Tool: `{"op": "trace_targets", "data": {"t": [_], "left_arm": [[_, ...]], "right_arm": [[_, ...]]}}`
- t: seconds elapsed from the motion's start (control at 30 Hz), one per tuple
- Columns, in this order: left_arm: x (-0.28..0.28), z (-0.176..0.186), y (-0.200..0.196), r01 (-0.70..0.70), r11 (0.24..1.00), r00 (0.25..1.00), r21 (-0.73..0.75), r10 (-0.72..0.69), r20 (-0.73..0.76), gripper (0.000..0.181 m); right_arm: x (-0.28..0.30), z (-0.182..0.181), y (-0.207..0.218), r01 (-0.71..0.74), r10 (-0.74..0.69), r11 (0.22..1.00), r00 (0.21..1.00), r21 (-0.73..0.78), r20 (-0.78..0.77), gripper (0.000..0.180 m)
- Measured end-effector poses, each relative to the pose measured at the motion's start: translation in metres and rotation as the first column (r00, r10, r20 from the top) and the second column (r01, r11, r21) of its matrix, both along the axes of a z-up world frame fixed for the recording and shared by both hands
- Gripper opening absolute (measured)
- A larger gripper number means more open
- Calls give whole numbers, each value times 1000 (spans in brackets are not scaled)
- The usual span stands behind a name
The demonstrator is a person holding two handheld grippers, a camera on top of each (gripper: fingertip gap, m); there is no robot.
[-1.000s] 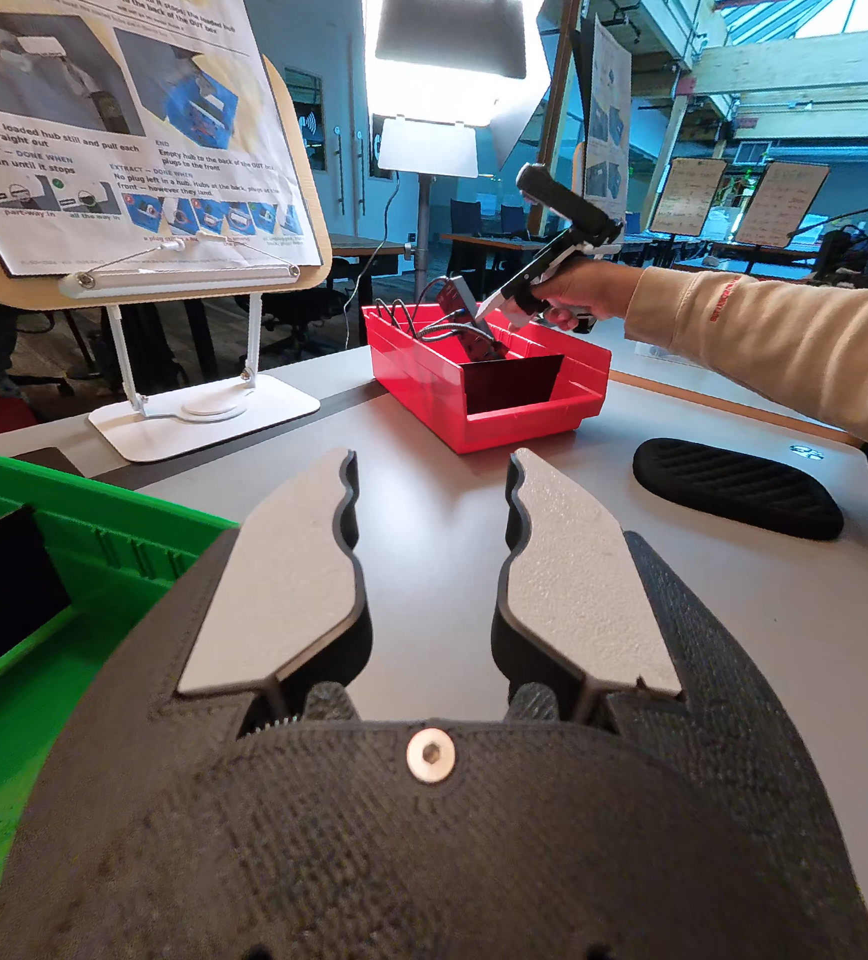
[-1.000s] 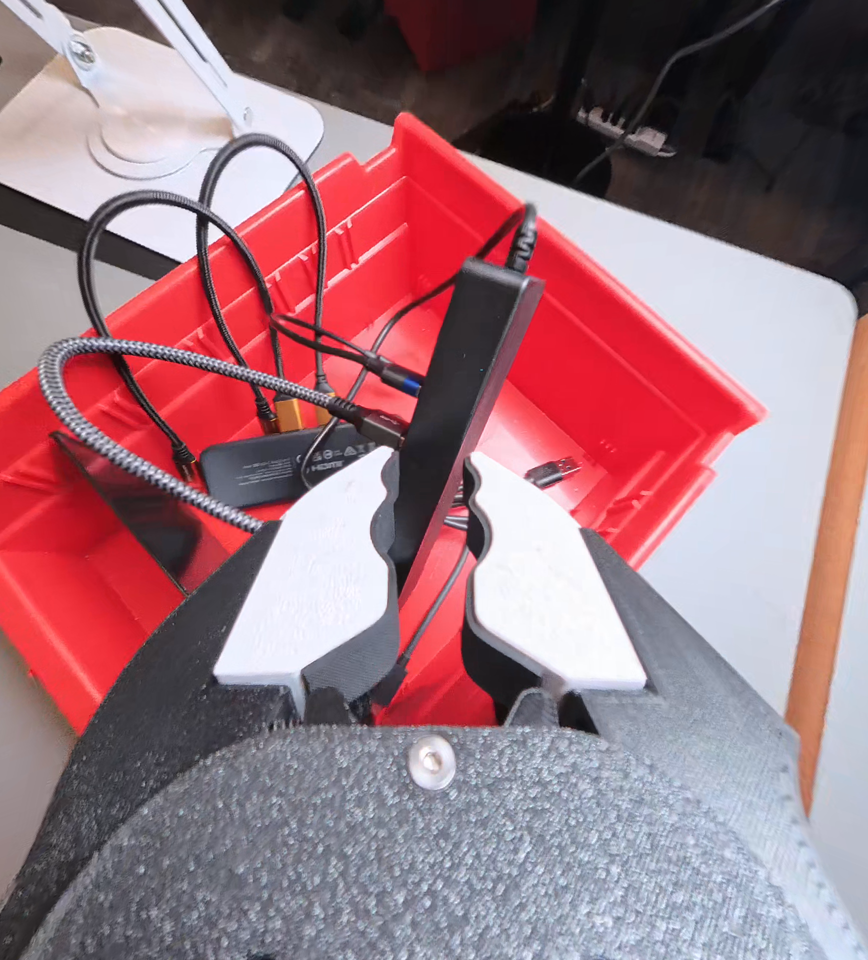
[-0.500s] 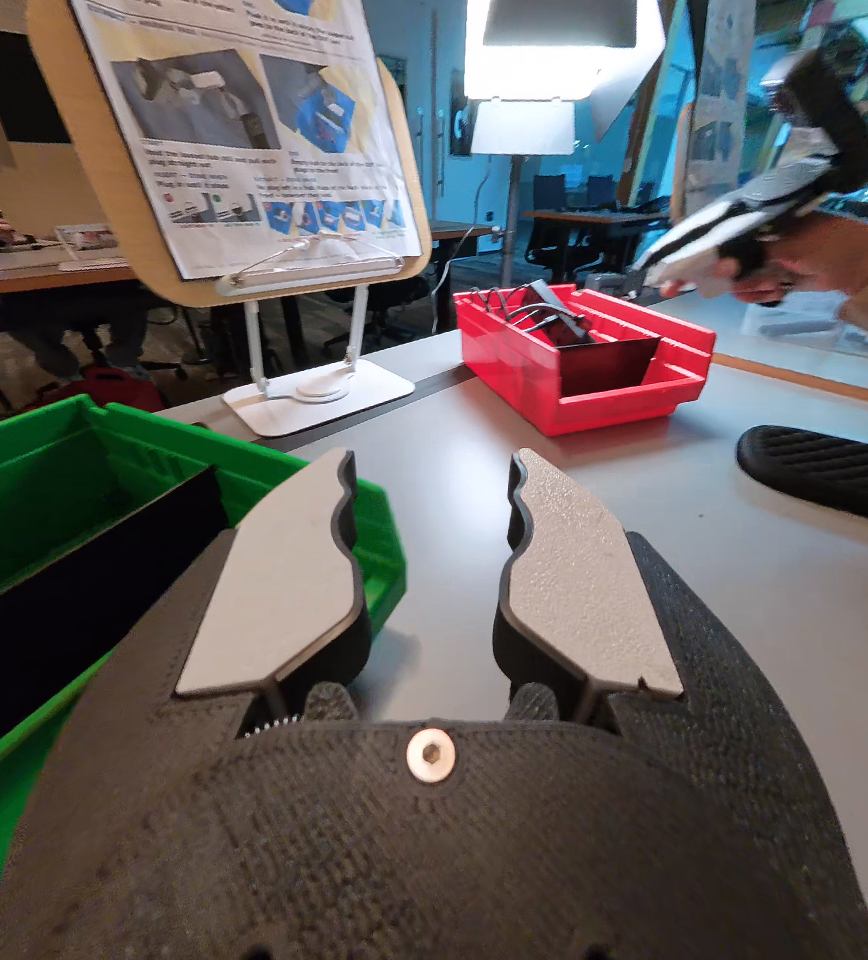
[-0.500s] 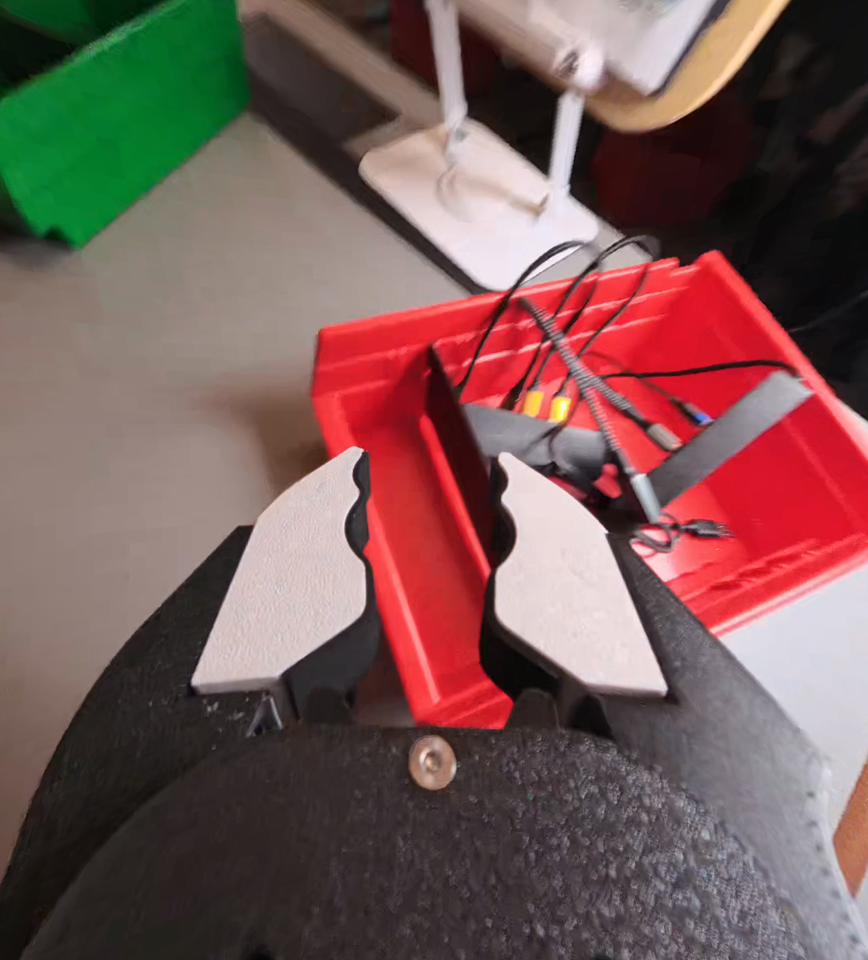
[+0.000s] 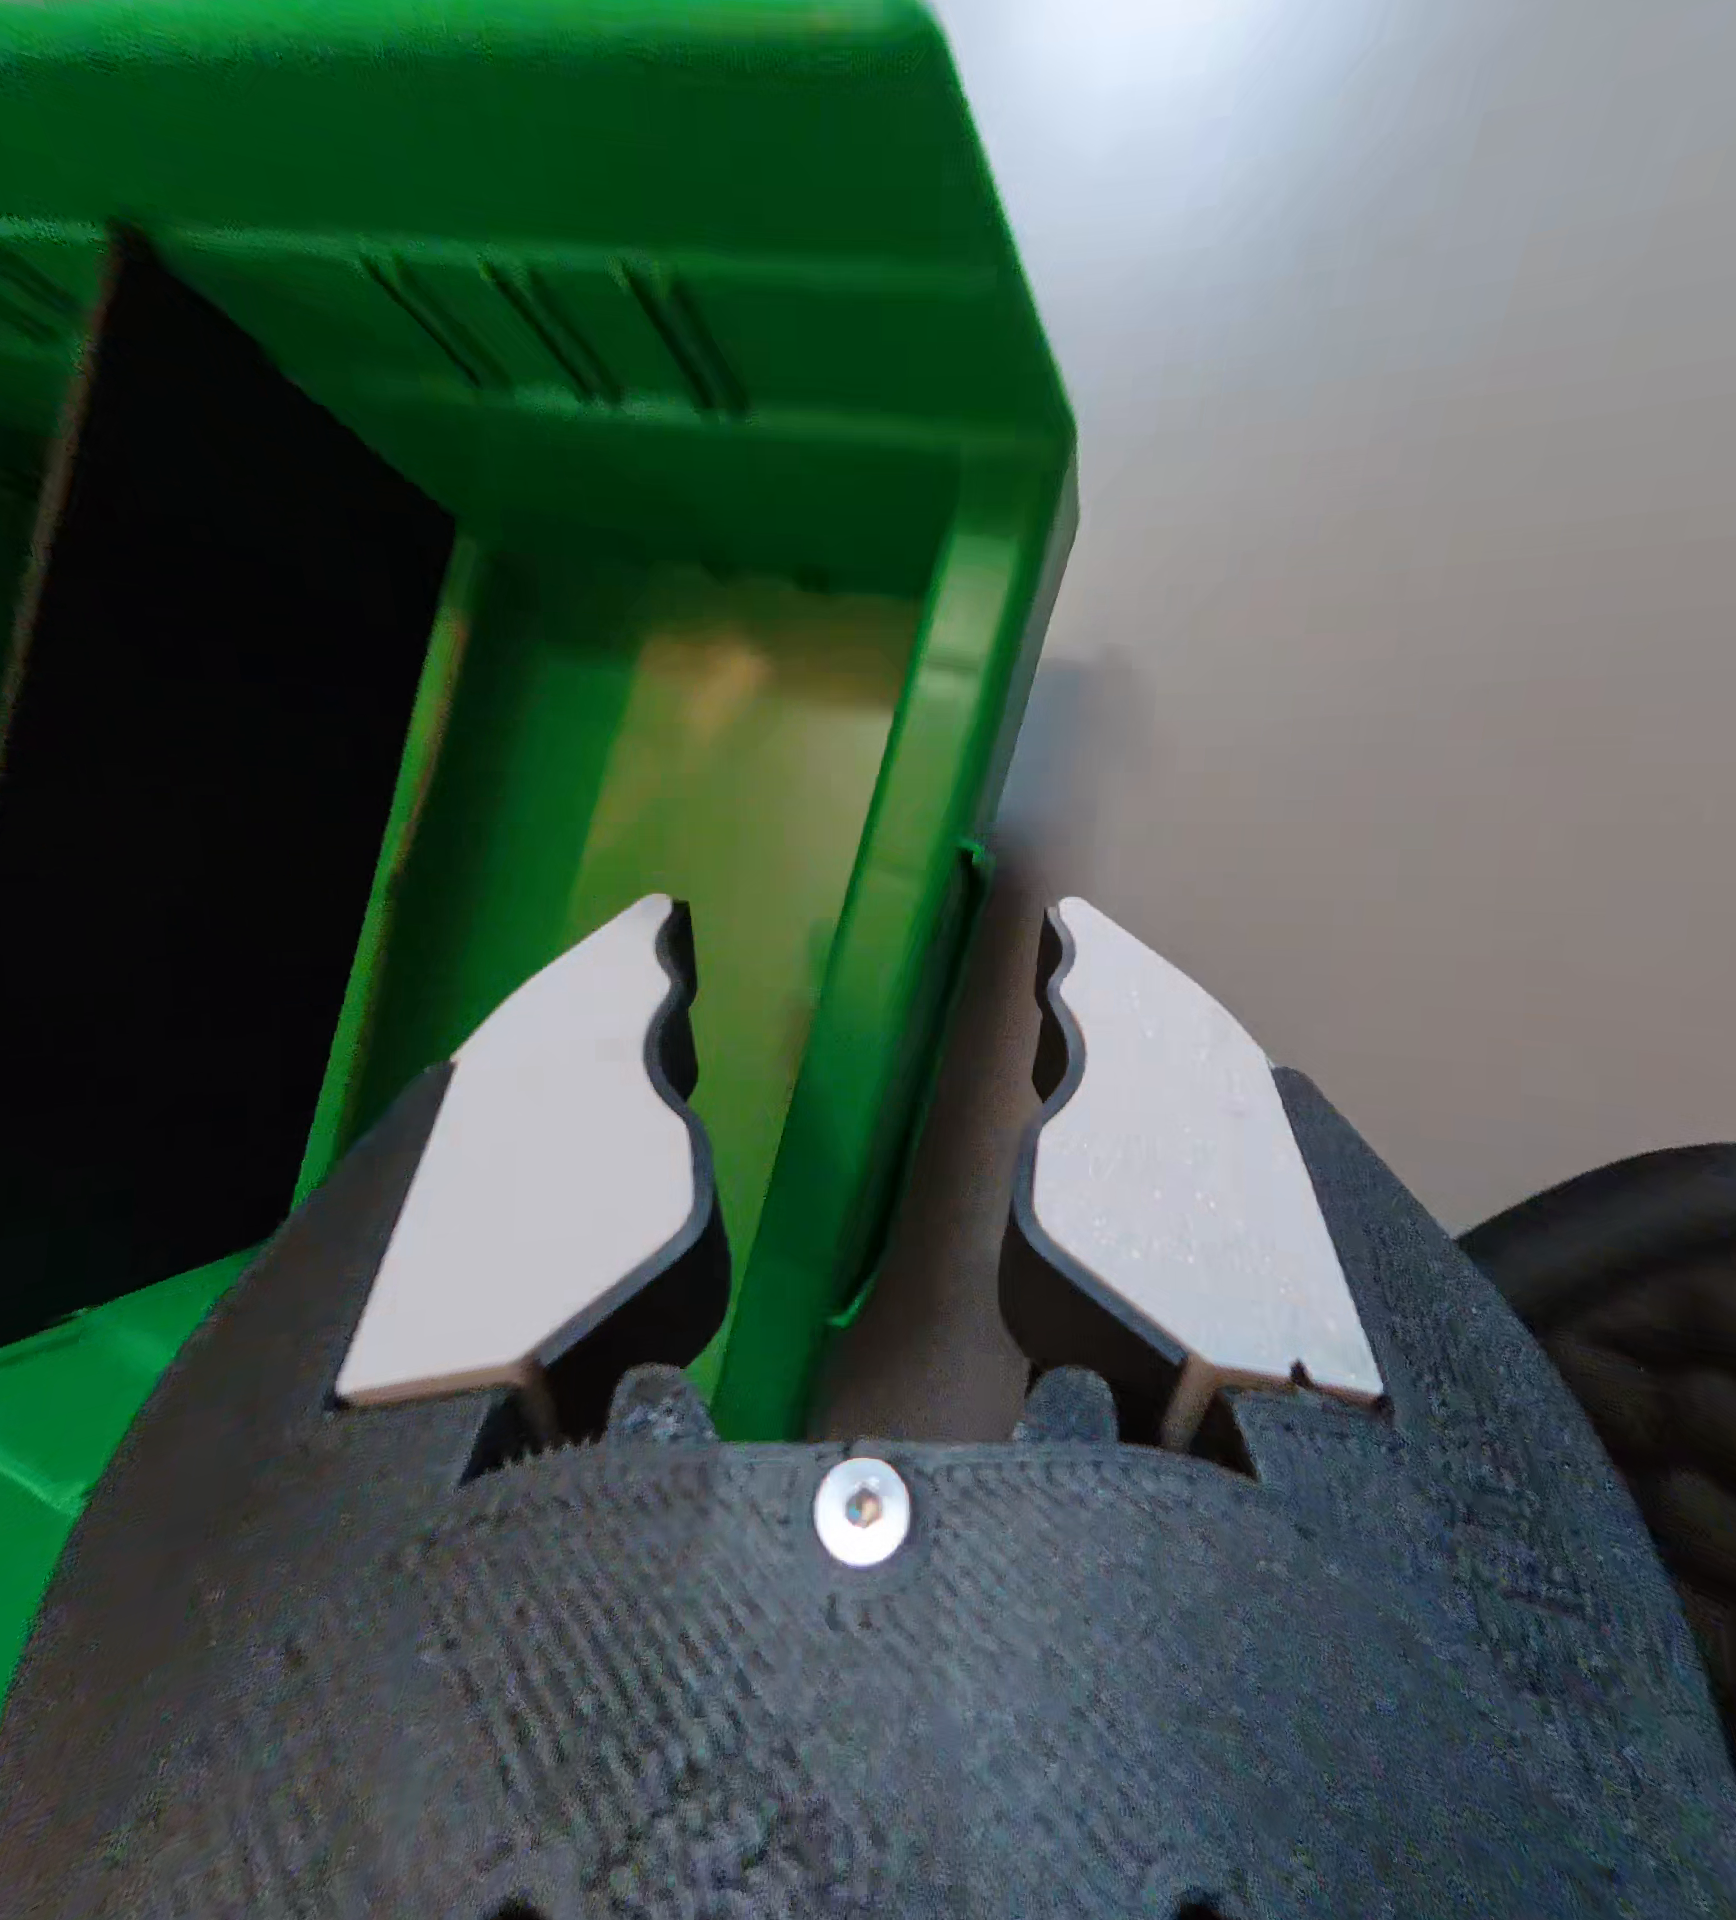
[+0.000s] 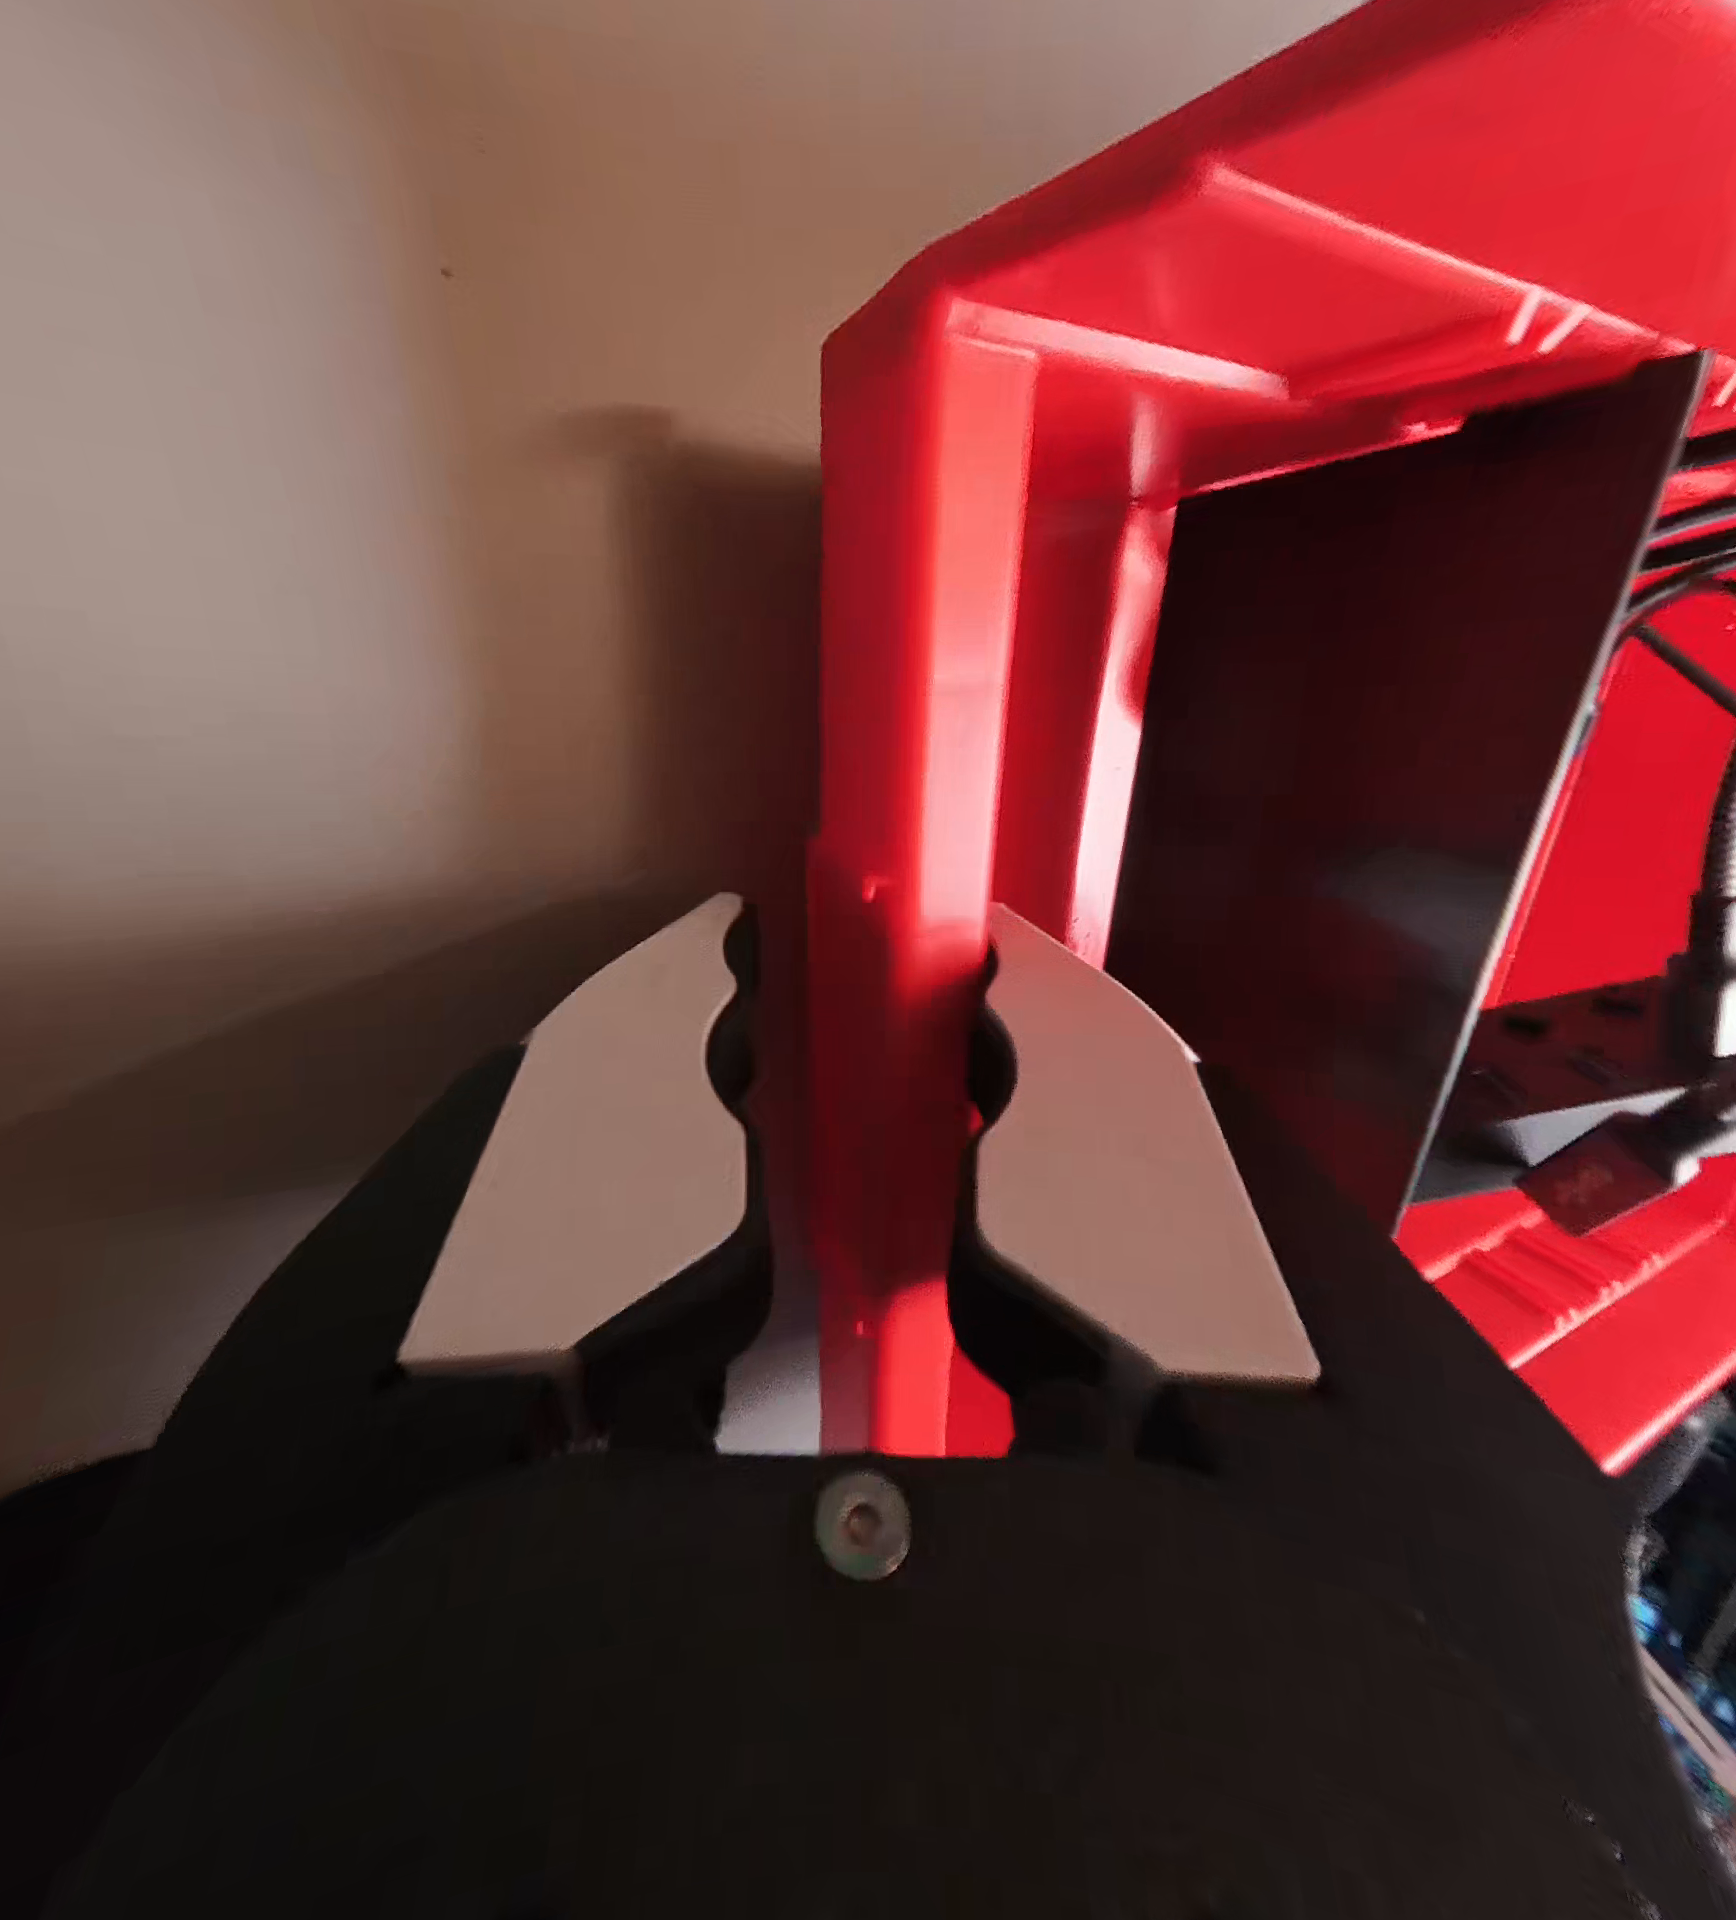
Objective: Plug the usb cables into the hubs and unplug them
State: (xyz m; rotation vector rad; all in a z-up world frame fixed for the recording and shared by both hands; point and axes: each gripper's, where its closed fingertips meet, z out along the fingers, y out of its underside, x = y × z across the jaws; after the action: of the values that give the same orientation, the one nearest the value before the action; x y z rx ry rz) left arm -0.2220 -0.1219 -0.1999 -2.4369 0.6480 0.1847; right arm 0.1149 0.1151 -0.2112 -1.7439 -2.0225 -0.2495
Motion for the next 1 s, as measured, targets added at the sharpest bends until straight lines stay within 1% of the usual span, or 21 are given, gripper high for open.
{"op": "trace_targets", "data": {"t": [0.03, 0.1, 0.17, 0.33, 0.5, 0.67, 0.83, 0.93, 1.0], "left_arm": [[-3, -7, 0, 9, 999, 999, -32, -10, -46, 61], [-6, -17, 1, 30, 997, 994, -67, -37, -101, 49], [-1, -19, 3, 61, 995, 994, -83, -68, -89, 33], [1, -19, 9, 85, 994, 988, -64, -93, -127, 32], [21, -19, 12, 130, 990, 981, -53, -136, -136, 32], [61, -18, 26, 240, 970, 960, -47, -245, -139, 32], [99, -18, 49, 371, 928, 916, -34, -372, -151, 32], [115, -16, 62, 456, 890, 877, -7, -451, -164, 33], [121, -12, 69, 487, 873, 864, 35, -475, -166, 34]], "right_arm": [[-2, -1, 5, -6, 6, 999, 1000, 33, 9, 29], [-6, -1, 6, -36, 35, 998, 999, 45, 16, 29], [-7, -1, 5, -48, 48, 998, 999, 49, 9, 29], [-4, -1, -11, -123, 124, 991, 992, 62, -14, 29], [-7, 0, -52, -248, 251, 967, 967, 59, -51, 29], [-13, 0, -96, -346, 350, 937, 933, 53, -81, 29], [-18, 1, -129, -401, 404, 915, 908, 53, -112, 29], [-21, 7, -138, -386, 395, 919, 901, 83, -181, 32], [-24, 25, -150, -358, 350, 933, 874, 39, -336, 34]]}}
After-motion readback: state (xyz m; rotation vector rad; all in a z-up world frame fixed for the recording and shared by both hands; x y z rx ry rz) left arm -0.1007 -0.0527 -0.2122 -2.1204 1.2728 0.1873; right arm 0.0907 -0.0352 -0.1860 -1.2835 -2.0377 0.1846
